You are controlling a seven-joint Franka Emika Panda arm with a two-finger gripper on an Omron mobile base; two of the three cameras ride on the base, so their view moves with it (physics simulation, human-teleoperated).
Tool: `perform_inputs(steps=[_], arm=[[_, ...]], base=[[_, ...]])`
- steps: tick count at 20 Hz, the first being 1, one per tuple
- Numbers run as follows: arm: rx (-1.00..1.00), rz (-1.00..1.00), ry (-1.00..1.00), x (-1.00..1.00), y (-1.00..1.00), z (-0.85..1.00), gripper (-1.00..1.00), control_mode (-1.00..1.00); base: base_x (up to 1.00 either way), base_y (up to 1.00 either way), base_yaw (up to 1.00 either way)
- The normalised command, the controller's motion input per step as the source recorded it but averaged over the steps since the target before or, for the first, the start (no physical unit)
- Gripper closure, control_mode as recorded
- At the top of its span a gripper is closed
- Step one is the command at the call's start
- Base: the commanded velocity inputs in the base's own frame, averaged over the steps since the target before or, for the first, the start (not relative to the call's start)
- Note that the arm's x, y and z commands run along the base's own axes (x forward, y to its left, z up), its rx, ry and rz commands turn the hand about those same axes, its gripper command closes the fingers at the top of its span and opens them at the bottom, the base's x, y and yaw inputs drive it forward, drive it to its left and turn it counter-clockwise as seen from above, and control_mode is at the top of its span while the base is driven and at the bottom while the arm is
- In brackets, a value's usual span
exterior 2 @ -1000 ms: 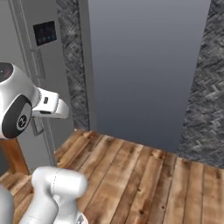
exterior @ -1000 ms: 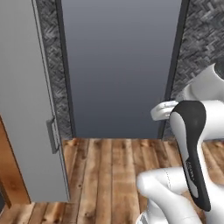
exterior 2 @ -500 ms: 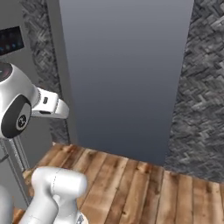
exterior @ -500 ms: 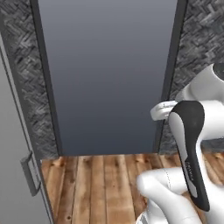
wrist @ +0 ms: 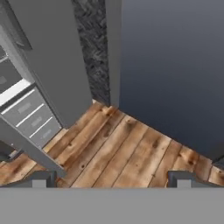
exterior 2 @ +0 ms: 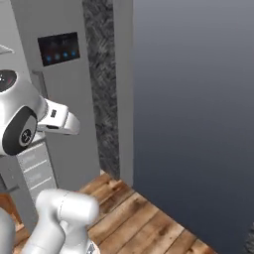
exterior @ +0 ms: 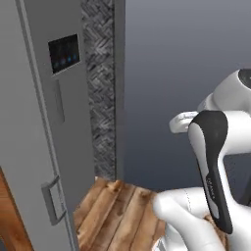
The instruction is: Take the peach, mango, and chicken drumstick from the freezer and place them in the bowl on the counter.
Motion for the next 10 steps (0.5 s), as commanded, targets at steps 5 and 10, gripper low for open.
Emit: perform_inputs(steps=[5, 10], arm=[[0.00, 0.00, 0.00, 0.00, 0.00, 0.00, -1.00, 1.00], [0.00, 0.00, 0.00, 0.00, 0.00, 0.00, -1.00, 1.00]], base=[[0.74, -0.29, 0.83], [0.54, -0.61, 0.74]])
